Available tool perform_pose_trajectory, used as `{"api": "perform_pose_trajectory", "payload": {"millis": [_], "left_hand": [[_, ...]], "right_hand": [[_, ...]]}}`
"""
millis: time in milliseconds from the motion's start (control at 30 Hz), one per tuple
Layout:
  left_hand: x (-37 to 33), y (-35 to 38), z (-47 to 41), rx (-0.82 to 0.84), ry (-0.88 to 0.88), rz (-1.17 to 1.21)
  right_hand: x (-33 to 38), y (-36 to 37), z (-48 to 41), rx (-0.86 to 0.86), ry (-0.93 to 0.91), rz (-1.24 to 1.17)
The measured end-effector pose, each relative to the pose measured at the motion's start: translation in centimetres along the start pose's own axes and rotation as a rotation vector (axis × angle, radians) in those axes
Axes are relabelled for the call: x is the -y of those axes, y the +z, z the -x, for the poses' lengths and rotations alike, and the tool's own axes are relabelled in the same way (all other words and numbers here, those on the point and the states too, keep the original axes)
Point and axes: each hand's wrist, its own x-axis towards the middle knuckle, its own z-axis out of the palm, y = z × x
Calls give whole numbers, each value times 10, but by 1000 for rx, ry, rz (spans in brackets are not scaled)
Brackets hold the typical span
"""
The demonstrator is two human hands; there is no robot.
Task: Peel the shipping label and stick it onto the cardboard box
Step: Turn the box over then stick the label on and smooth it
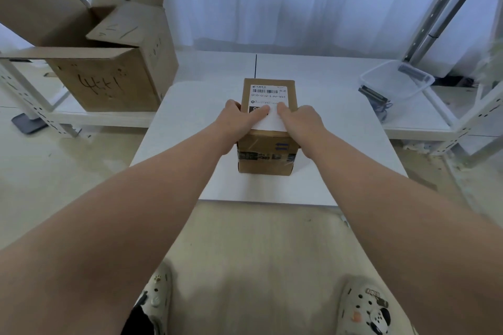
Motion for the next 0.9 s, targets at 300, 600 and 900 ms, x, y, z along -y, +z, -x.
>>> {"api": "perform_pose_trajectory", "payload": {"millis": [300, 600, 900], "left_hand": [[2, -18, 2, 73, 78, -78], [0, -14, 4, 179, 116, -150], [8, -29, 0, 365, 36, -25]], "right_hand": [[1, -6, -5, 59, 36, 36], [2, -6, -2, 166, 6, 15], [-4, -23, 0, 392, 22, -33]]}}
